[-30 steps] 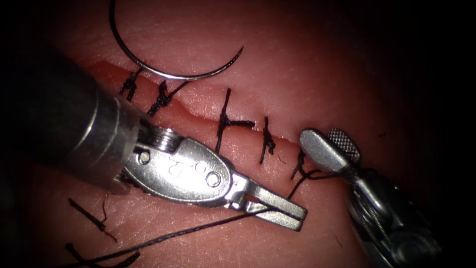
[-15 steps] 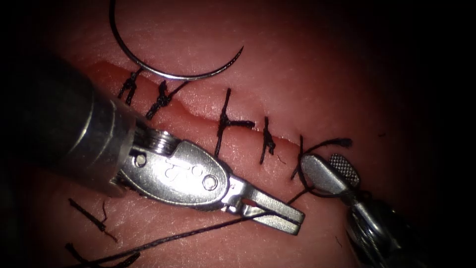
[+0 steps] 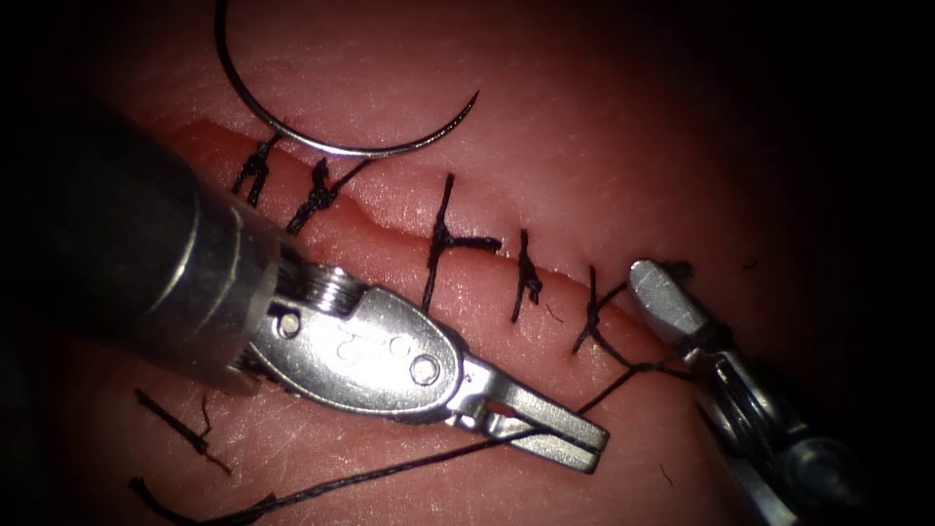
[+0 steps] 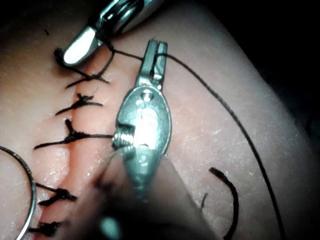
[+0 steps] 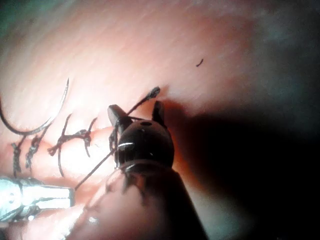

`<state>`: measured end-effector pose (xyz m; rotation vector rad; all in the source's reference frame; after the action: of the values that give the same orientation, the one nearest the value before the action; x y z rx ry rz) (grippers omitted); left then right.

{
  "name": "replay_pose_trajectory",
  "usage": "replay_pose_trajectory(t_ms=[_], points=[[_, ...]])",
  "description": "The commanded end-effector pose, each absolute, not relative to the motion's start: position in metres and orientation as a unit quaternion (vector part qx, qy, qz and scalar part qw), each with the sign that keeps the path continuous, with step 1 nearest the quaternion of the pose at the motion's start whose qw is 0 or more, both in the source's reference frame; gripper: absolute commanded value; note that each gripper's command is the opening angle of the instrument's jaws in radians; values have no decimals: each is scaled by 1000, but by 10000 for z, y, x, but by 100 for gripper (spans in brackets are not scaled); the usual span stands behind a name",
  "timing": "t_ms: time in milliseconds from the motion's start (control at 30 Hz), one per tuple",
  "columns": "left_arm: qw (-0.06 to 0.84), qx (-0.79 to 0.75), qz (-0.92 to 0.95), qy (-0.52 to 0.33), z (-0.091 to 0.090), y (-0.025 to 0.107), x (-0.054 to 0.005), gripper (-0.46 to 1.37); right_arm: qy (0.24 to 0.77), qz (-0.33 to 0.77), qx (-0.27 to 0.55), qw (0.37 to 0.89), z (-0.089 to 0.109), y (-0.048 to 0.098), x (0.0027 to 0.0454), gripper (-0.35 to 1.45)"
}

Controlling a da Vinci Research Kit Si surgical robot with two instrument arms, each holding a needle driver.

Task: Wound Closure
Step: Grab the short tail with the right gripper

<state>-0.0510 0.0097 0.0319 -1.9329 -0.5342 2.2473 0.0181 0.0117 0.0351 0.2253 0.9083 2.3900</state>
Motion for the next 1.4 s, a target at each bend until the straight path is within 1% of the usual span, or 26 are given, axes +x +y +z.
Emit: replay_pose_trajectory(t_ms=[33,500,667,700,800,900,1067,1133,1233,1400], points=[[63,-641,744,-179,320,96,-510,-35,340,893,83,283,354,121,182,68],[61,-641,743,-181,322,91,-512,-35,343,893,78,280,371,135,185,67],[61,-641,743,-181,322,90,-512,-35,344,893,76,281,376,138,186,56],[61,-641,743,-181,322,90,-512,-35,344,893,75,281,377,139,187,53],[61,-641,743,-181,322,89,-511,-35,345,889,71,291,377,139,187,29],[63,-641,743,-183,322,89,-511,-35,346,886,67,302,377,139,187,-33],[63,-641,743,-183,322,88,-511,-35,348,873,52,338,376,140,187,-35],[63,-641,743,-183,323,89,-511,-35,349,864,42,361,376,140,187,-35],[61,-641,743,-184,323,89,-511,-35,363,852,32,376,375,141,187,-35],[77,-637,745,-182,323,92,-507,-35,370,838,19,400,371,142,189,-35]])
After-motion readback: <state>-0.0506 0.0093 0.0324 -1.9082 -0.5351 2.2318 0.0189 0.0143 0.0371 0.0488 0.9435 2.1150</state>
